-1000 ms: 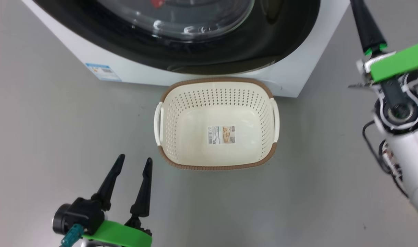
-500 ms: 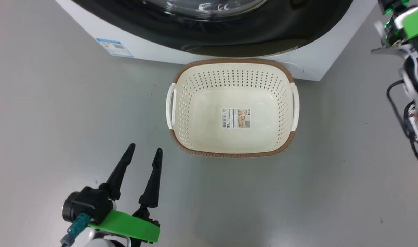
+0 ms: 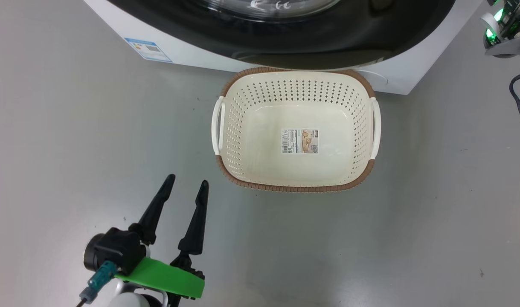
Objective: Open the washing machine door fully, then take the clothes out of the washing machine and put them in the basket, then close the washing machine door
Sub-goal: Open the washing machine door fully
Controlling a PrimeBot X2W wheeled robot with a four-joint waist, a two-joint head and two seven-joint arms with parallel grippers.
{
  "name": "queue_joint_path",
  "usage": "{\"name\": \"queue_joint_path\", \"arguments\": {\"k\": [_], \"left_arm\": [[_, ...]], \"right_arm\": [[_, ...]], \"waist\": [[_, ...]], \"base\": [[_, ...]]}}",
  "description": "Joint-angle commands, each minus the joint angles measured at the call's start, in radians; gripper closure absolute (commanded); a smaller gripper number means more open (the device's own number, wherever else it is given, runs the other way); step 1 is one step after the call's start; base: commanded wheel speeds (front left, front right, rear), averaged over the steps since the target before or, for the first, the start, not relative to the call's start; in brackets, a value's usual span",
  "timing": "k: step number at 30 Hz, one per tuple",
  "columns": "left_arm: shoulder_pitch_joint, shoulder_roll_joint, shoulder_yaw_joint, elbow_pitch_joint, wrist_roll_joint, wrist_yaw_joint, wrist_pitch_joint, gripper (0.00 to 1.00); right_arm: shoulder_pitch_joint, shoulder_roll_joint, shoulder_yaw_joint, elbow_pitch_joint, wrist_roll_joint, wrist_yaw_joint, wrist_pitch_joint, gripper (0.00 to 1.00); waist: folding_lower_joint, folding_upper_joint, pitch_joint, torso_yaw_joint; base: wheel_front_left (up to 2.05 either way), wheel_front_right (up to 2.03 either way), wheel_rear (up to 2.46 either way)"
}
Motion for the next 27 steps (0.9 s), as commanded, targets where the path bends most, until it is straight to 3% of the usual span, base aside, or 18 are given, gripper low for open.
{"name": "queue_joint_path", "arguments": {"k": [1,27], "left_arm": [[-0.009,0.015,0.029,-0.018,-0.013,0.010,-0.012,0.00],[0.022,0.015,0.050,-0.013,0.011,0.012,-0.012,0.00]], "right_arm": [[-0.007,0.029,0.011,-0.017,0.022,0.000,0.063,1.00],[0.128,0.105,0.024,-0.043,-0.022,0.000,0.224,1.00]], "waist": [[0.0000,-0.0001,-0.004,0.000],[0.0000,-0.0001,-0.110,-0.046]], "base": [[0.00,0.00,0.00],[0.00,0.00,0.00]]}}
